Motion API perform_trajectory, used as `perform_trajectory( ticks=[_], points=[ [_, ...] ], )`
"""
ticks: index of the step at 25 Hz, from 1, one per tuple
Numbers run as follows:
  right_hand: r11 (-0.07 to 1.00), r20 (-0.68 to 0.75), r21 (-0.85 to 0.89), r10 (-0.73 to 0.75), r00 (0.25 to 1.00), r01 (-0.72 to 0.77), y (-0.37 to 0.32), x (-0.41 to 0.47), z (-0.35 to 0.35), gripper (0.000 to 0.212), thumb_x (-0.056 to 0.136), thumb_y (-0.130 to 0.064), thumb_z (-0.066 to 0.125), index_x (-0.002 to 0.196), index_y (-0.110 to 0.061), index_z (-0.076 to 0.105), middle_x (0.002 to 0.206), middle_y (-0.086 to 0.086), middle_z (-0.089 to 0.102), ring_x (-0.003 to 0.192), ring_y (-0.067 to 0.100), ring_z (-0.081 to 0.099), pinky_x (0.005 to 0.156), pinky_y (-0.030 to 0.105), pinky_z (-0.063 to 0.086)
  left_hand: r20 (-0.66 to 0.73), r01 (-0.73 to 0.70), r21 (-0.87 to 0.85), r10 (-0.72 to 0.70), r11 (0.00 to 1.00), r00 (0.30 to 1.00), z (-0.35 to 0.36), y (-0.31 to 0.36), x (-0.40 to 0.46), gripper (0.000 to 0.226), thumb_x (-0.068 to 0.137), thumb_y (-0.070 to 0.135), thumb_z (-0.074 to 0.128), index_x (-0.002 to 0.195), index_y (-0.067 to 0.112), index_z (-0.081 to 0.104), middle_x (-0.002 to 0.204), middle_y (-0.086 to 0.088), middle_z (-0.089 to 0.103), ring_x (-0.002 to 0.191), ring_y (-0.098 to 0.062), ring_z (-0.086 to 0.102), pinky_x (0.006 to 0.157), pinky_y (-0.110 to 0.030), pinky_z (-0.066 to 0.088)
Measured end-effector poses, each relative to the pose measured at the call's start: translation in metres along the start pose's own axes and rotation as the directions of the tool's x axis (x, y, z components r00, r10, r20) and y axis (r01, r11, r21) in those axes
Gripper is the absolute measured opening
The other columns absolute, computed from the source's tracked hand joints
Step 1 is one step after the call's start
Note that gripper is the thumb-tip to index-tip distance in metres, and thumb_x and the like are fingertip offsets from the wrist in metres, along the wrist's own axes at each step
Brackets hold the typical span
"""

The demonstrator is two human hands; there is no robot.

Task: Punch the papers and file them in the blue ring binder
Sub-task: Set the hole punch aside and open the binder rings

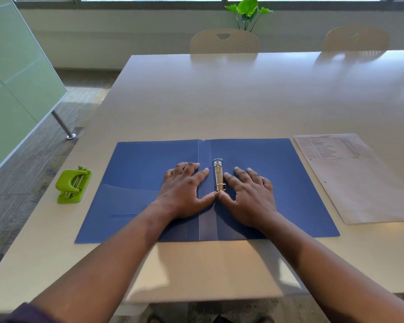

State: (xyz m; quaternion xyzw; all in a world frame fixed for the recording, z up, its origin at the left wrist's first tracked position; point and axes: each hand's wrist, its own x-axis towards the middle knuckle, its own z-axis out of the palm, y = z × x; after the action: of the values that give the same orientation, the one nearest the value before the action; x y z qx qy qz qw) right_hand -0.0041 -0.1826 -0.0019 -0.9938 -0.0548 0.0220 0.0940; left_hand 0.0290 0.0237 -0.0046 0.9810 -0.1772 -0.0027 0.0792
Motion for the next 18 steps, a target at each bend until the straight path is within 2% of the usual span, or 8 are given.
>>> perform_trajectory(
  ticks=[3,7,9,15,18],
  points=[
    [1.000,-0.023,-0.020,0.000,1.000,0.000,0.000,-0.001,-0.002,0.073,0.090,-0.075,0.022,0.150,-0.038,0.040,0.159,-0.003,0.038,0.148,0.025,0.028,0.111,0.049,0.026,-0.014,0.020,-0.030,-0.021,0.999,1.000,-0.001,0.005,-0.001,0.091,0.078,0.085,0.030,0.149,0.031,0.046,0.149,0.004,0.040,0.144,-0.022,0.030,0.116,-0.049,0.027],
    [1.000,-0.101,-0.025,-0.007,0.995,0.005,0.001,0.003,-0.005,0.065,0.088,-0.073,0.030,0.125,-0.033,0.066,0.137,-0.004,0.059,0.126,0.026,0.048,0.094,0.045,0.038,-0.063,0.037,-0.054,-0.041,0.998,0.997,-0.001,0.010,0.000,0.083,0.077,0.082,0.033,0.138,0.030,0.056,0.135,0.006,0.048,0.135,-0.021,0.039,0.110,-0.048,0.031],
    [1.000,-0.129,-0.026,-0.018,0.991,0.015,0.002,0.005,-0.003,0.064,0.088,-0.072,0.032,0.119,-0.030,0.069,0.131,-0.004,0.062,0.121,0.025,0.052,0.091,0.045,0.040,-0.073,0.039,-0.052,-0.043,0.998,0.996,0.000,0.012,0.001,0.080,0.078,0.080,0.035,0.135,0.029,0.058,0.131,0.006,0.049,0.131,-0.021,0.041,0.108,-0.049,0.031],
    [0.999,-0.177,0.016,-0.040,0.983,0.043,0.005,0.005,0.001,0.062,0.088,-0.069,0.036,0.120,-0.028,0.071,0.132,-0.003,0.064,0.125,0.025,0.053,0.096,0.046,0.041,-0.123,0.066,-0.065,-0.074,0.996,0.990,0.006,0.018,-0.003,0.070,0.084,0.076,0.043,0.133,0.028,0.058,0.127,0.006,0.048,0.130,-0.021,0.040,0.110,-0.048,0.028],
    [0.999,-0.190,0.023,-0.037,0.981,0.042,0.005,0.004,0.004,0.061,0.090,-0.068,0.039,0.124,-0.027,0.069,0.135,-0.001,0.064,0.127,0.026,0.053,0.099,0.047,0.041,-0.118,0.067,-0.094,-0.078,0.993,0.990,0.010,0.016,-0.003,0.072,0.086,0.076,0.041,0.138,0.028,0.056,0.143,0.004,0.044,0.141,-0.020,0.033,0.116,-0.049,0.022]
  ],
)
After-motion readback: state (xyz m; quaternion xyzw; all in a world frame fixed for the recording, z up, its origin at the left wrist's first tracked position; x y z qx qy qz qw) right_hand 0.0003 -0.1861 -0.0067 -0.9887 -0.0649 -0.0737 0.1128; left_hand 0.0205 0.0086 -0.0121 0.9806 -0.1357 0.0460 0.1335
